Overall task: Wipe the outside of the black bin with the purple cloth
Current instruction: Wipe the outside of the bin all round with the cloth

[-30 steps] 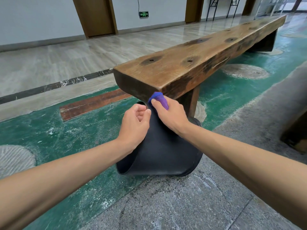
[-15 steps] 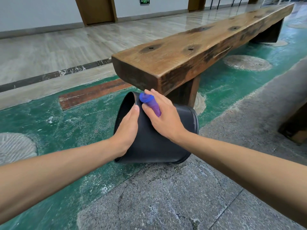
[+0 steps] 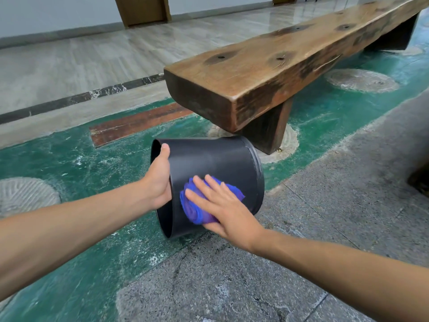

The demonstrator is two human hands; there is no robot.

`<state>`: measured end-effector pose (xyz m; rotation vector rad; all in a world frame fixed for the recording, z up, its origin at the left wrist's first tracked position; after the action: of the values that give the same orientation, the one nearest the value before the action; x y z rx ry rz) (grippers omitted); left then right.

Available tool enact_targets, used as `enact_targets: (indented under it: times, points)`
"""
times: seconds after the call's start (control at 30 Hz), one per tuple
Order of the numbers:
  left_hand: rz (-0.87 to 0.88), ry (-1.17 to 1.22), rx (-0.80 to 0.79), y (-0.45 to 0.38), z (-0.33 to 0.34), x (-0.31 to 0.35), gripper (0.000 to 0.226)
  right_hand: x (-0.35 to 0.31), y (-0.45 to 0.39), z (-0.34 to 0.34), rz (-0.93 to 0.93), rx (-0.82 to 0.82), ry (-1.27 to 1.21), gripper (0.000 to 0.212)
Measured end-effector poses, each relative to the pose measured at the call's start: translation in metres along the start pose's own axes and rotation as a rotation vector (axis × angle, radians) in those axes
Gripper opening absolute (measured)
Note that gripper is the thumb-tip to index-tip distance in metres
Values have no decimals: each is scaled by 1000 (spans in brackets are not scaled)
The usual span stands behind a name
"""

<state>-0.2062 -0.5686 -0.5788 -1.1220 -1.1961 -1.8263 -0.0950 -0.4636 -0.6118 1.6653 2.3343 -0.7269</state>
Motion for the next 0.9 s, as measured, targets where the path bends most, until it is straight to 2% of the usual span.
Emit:
enact_targets:
  times: [0.13,0.2,0.27,0.37,0.53,0.7,0.83,0.9]
  points:
    - [-5,-38,-65,-2,-4,0,67,-9,19,28,-230,-224,205,81]
    - [102,-188,-22,-3,-1,13,61,-8,30,38,-262,-288,263,72]
    - [212,-417,-9,2,5,25,70,-3,36,37,-227,-286,270,64]
    - [312,-670,-73,13,17,26,57,3,41,18,-162,-214,178,51]
    - [642,-994,-38,27,35,33,79,11,46,-11,54,-147,-26,45]
    - [668,-1009,19,33,52,31,57,18,54,-23,132,-161,-32,48]
    - [566,-981,-136,39,62,1,73,24,61,-28,208,-125,-58,54]
    - [548,-939,-93,38,60,-3,72,29,64,-35,256,-74,-103,53]
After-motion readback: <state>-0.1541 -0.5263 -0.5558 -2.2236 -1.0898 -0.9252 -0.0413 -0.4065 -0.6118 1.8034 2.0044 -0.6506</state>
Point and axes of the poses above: each hand's wrist, its own y-axis away from the middle knuckle, its own z-axis out of the palm, x = y × z, the point moved 7 cm from there along -y, towards the middle knuckle, and after that the axes turned 6 degrees about z, right-handed, at the moved point
